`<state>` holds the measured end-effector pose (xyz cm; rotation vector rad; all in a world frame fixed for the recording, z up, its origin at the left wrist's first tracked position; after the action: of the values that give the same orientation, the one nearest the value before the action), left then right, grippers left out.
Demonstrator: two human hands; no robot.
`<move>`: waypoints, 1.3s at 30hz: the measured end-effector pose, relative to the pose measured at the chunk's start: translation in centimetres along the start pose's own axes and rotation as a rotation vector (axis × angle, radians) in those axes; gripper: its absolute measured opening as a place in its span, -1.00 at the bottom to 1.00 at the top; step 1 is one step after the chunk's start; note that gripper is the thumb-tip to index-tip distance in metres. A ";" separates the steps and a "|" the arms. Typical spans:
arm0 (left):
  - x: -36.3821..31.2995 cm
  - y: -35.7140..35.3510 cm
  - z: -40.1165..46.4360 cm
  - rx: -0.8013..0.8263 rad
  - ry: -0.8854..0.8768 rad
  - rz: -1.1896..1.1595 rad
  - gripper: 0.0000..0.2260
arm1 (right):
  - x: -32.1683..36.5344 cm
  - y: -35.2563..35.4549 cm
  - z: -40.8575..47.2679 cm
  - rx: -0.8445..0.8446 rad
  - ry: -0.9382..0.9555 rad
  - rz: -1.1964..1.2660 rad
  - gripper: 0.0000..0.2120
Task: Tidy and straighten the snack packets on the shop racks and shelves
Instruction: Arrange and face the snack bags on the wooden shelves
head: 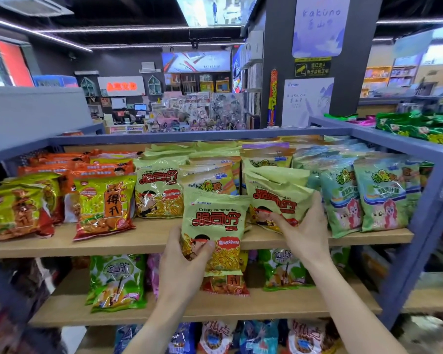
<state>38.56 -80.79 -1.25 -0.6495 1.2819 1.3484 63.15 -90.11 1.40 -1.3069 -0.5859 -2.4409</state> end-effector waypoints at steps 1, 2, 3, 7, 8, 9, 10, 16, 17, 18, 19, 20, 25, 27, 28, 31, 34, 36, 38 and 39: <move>-0.1 0.0 0.1 0.011 0.001 0.007 -0.59 | -0.2 0.1 -0.2 -0.001 -0.004 0.031 -0.36; -0.1 0.0 0.3 0.017 0.003 0.012 -0.59 | -0.2 0.4 -0.5 -0.011 -0.011 0.061 -0.35; -0.1 0.0 0.4 0.017 0.005 0.018 -0.59 | -0.4 0.7 -0.7 -0.024 -0.017 0.093 -0.34; -0.2 -0.2 0.5 0.024 -0.008 0.038 -0.58 | -0.8 2.7 -1.2 -0.066 -0.028 0.190 -0.16; -0.2 -0.3 0.5 0.034 -0.015 0.040 -0.57 | -0.9 3.4 -1.4 -0.085 -0.013 0.203 -0.21; -0.3 -0.5 0.5 0.042 -0.017 0.044 -0.57 | -1.0 4.1 -1.6 -0.104 -0.004 0.214 -0.26; -0.3 -0.7 0.6 0.051 -0.016 0.047 -0.56 | -1.2 4.8 -1.8 -0.127 0.002 0.220 -0.29; -2.2 -3.4 1.6 0.162 -0.035 0.091 -0.62 | -2.1 8.8 -2.2 -0.191 0.064 0.264 -0.26; -2.8 -4.0 1.8 0.191 -0.037 0.086 -0.63 | -2.1 9.2 -2.2 -0.193 0.068 0.260 -0.26; -3.4 -4.8 2.2 0.222 -0.034 0.073 -0.63 | -2.2 9.6 -2.0 -0.190 0.072 0.251 -0.27; -4.0 -5.5 2.6 0.251 -0.024 0.055 -0.62 | -2.2 9.9 -1.9 -0.196 0.077 0.245 -0.28; -4.5 -6.2 3.1 0.278 -0.003 0.032 -0.62 | -2.3 10.3 -1.8 -0.201 0.079 0.240 -0.28; -5.6 -9.1 5.1 0.398 0.115 -0.065 -0.67 | -2.5 11.7 -1.5 -0.236 0.062 0.233 -0.28; -5.4 -9.7 5.3 0.400 0.116 -0.091 -0.67 | -2.5 12.1 -1.6 -0.242 0.063 0.224 -0.28; -5.3 -9.9 5.2 0.391 0.105 -0.100 -0.68 | -2.5 12.2 -1.6 -0.243 0.064 0.223 -0.28; -4.9 -9.9 4.7 0.336 0.038 -0.073 -0.69 | -2.4 12.8 -1.6 -0.250 0.065 0.230 -0.27; -4.2 -9.7 4.3 0.304 -0.025 -0.058 -0.66 | -2.3 13.3 -1.5 -0.263 0.068 0.242 -0.27; -4.1 -9.6 4.1 0.285 -0.069 -0.026 -0.61 | -2.4 13.6 -1.5 -0.272 0.070 0.257 -0.26; -4.1 -9.5 4.0 0.271 -0.108 0.009 -0.56 | -2.4 13.8 -1.5 -0.275 0.070 0.275 -0.25; -4.2 -9.4 3.9 0.268 -0.122 0.014 -0.55 | -2.5 13.9 -1.5 -0.273 0.063 0.284 -0.26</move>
<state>49.43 -80.45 0.59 -0.3675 1.3399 1.1817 69.64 -102.69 1.42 -1.3030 -0.0428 -2.3694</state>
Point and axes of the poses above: each hand's wrist, its own z-axis towards the middle knuckle, its own y-axis out of the back of the hand, x = y × z, the point moved 4 cm from there along z, towards the middle knuckle, and after that the axes turned 5 degrees about z, right-handed, at the moved point
